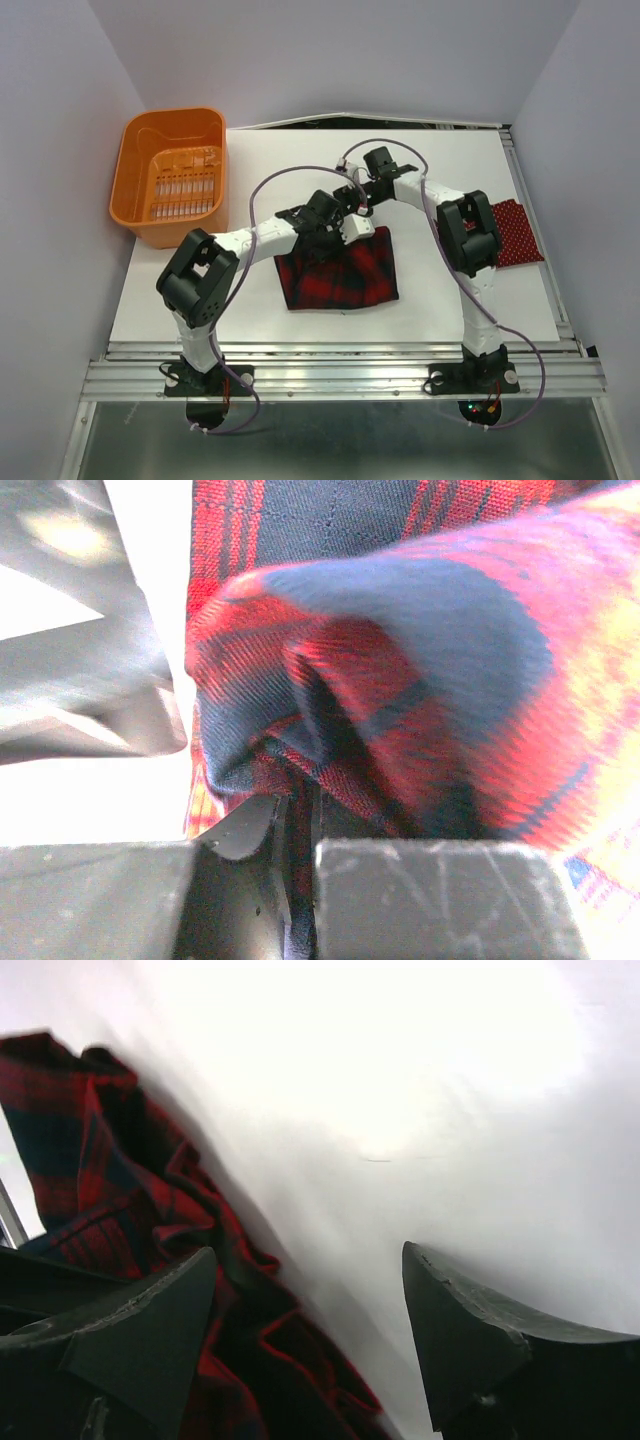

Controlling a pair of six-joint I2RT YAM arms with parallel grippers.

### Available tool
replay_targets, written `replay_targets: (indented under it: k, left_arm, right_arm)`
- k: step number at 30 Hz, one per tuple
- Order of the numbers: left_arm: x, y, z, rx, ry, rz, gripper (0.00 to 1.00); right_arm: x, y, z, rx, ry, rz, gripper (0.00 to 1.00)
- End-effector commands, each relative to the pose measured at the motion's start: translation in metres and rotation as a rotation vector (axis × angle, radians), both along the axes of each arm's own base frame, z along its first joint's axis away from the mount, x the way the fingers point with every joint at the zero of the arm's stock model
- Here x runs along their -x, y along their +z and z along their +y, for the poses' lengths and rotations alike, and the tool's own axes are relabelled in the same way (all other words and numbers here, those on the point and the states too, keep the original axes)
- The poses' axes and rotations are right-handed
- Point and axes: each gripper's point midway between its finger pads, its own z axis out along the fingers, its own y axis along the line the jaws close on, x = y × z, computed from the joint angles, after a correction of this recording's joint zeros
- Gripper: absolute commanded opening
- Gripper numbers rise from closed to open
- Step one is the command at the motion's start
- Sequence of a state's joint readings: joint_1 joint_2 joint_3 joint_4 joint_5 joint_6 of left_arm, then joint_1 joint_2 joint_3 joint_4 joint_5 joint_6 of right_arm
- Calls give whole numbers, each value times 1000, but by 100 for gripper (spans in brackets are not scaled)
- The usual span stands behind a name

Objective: Fold and stack the skirts
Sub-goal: Fold the skirt

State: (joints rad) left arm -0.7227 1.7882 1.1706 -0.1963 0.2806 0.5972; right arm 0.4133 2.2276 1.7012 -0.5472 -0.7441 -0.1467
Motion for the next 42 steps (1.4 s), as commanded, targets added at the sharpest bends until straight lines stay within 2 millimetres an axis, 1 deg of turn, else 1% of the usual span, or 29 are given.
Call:
replay_targets:
  k: [1, 3, 4, 6, 10, 12, 13, 14, 15, 16, 17, 18, 19, 20, 21, 22, 23, 24, 26, 27, 28, 31, 32, 33, 36, 38, 39, 41, 42]
  left_arm:
    - [19, -25, 7, -35, -20, 81, 0]
    - [22, -29, 7, -42, -24, 119, 1]
    - [19, -23, 2, -19, -26, 136, 2]
    - [20, -29, 6, -35, -17, 203, 5]
    - [6, -22, 5, -22, -11, 283, 17]
    - [0, -15, 1, -2, -14, 334, 22]
    - [-14, -3, -4, 32, -12, 333, 24]
    - [-11, -13, 1, 4, 2, 398, 27]
    - [-14, -12, 0, 7, 4, 419, 28]
    - [-24, -1, -7, 40, -2, 420, 29]
    - [-25, -11, 0, 21, 22, 478, 32]
    - [-29, -12, 0, 23, 31, 497, 32]
    - [-39, -4, -4, 45, 31, 494, 32]
    - [-36, -19, 4, 17, 50, 563, 32]
    - [-38, -21, 5, 17, 50, 581, 33]
    - [-39, -26, 4, 17, 55, 622, 33]
    - [-41, -19, 5, 26, 58, 624, 34]
    - [-42, -31, 9, 18, 69, 661, 35]
    - [-45, -39, 11, 14, 72, 698, 37]
    - [-47, -40, 13, 16, 76, 703, 38]
    - [-52, -38, 12, 29, 74, 700, 39]
    - [-54, -44, 17, 31, 77, 724, 42]
    - [-55, -43, 17, 39, 72, 719, 45]
    - [-57, -42, 18, 45, 75, 714, 47]
    - [-67, -29, 21, 98, 89, 692, 56]
    - [-72, -15, 21, 135, 94, 676, 59]
    - [-81, 4, 23, 168, 99, 628, 64]
    - [-93, 21, 26, 216, 136, 571, 65]
    - [-103, 49, 33, 258, 158, 501, 66]
  right_arm:
    - [-48, 34, -26, -39, -175, 9, 80]
    - [-61, 46, -35, -50, -211, -11, 81]
    - [-69, 54, -46, -56, -236, -27, 81]
    - [-78, 72, -65, -74, -302, -29, 81]
    - [-72, 113, -92, -130, -342, -60, 80]
    - [-57, 133, -104, -141, -332, -103, 79]
    - [-50, 138, -107, -131, -304, -142, 79]
    - [-34, 135, -108, -124, -291, -109, 78]
    - [-21, 141, -105, -150, -256, -101, 78]
    - [-8, 155, -106, -163, -232, -120, 76]
    - [10, 149, -107, -159, -205, -85, 75]
    - [25, 164, -105, -196, -171, -102, 73]
    - [36, 166, -105, -204, -154, -99, 72]
    - [47, 168, -105, -213, -135, -103, 71]
    - [65, 160, -101, -229, -106, -70, 69]
    - [77, 171, -98, -243, -76, -115, 68]
    - [87, 169, -94, -244, -55, -115, 66]
    - [103, 159, -84, -234, -16, -100, 64]
    - [116, 155, -73, -228, 27, -124, 61]
    - [128, 143, -63, -206, 55, -109, 58]
    - [129, 138, -59, -195, 63, -117, 57]
    - [119, 119, -47, -164, 59, -149, 50]
    - [110, 114, -44, -171, 37, -166, 47]
    - [98, 98, -45, -134, 2, -164, 41]
    - [73, 83, -41, -122, -79, -194, 32]
    - [62, 69, -41, -109, -135, -185, 27]
    - [56, 64, -41, -106, -151, -206, 23]
    - [55, 55, -40, -111, -199, -162, 19]
    - [51, 55, -38, -125, -211, -173, 18]
